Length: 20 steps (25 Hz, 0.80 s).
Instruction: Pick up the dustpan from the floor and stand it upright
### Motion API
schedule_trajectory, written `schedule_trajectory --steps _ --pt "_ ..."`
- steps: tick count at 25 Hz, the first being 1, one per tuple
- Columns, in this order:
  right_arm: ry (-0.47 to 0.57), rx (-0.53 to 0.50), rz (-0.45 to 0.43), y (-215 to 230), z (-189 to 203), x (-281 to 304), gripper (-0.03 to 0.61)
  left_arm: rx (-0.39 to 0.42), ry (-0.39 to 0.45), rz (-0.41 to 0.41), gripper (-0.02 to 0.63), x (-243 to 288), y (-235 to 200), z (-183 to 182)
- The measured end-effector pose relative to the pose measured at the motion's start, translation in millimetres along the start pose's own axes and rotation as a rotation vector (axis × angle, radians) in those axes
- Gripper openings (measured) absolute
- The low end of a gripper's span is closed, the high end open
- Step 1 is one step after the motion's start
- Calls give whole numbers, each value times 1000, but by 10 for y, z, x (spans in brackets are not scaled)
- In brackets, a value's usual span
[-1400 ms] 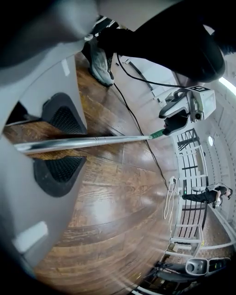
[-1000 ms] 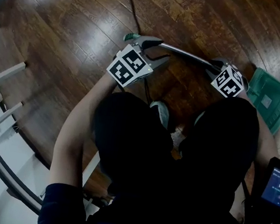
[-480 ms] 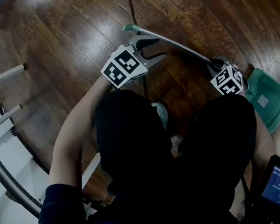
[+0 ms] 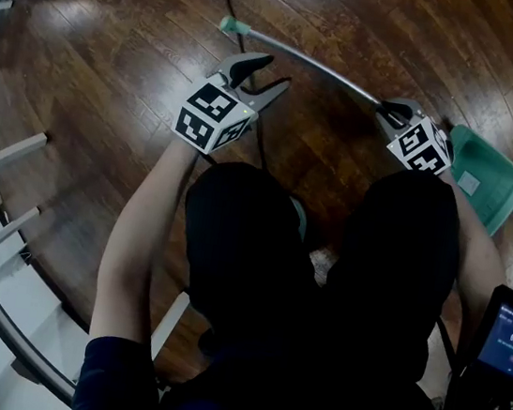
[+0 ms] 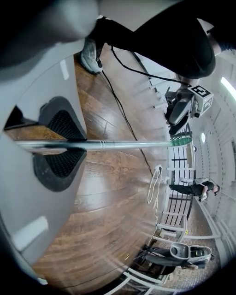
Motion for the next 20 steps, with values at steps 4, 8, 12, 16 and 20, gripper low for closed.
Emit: schedule_trajectory --steps 4,8,12,16,20 --pt "20 48 19 118 -113 -142 84 -2 12 -18 198 -82 -14 -197" --pt "13 65 29 240 -115 -241 84 -27 28 -44 199 -125 -5 -380" --pt "-24 48 54 351 -177 -757 81 -29 10 -50 199 -306 321 -795" --pt "-73 30 65 305 -140 -1556 83 -5 13 12 202 -558 1016 -1408" --pt "-121 7 81 264 -127 -2237 87 -8 26 99 202 -704 1643 -1955"
Point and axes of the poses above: the fingertips, and each gripper's own axes: x forward along the fingers, y to its right, z out of its underside, the point moved 2 cm from there along -x, backward along the fingers, and after that the axes turned 12 degrees about z, right-handed, at the moved point
